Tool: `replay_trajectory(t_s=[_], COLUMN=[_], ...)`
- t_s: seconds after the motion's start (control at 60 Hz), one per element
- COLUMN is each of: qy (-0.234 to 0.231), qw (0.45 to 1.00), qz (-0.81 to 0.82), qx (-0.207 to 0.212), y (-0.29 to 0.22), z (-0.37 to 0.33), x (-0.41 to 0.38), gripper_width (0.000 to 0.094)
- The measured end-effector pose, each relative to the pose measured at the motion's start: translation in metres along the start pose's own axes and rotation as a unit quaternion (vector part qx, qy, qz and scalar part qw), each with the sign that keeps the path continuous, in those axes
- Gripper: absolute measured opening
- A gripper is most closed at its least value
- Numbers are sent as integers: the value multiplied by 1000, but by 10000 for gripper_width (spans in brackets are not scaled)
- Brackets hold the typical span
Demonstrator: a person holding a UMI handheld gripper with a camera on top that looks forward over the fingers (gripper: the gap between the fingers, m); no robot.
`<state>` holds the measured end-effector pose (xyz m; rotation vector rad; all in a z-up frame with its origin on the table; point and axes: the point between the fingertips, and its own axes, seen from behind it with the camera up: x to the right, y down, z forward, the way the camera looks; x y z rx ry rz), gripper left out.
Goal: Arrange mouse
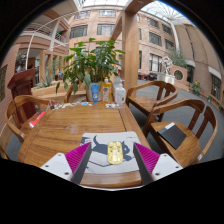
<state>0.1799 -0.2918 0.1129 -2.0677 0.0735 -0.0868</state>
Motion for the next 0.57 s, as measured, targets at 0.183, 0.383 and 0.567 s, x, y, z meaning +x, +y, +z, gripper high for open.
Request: replay_trajectory(t_s=[0.183, 0.383, 0.567], qy=[5, 5, 13], qw=[1000, 1000, 999], qz=[-14, -19, -25], qx=[11, 20, 24], y=[-2, -1, 1], z=[-56, -94, -108], x=[-1, 3, 7], gripper_width=[853, 855, 852])
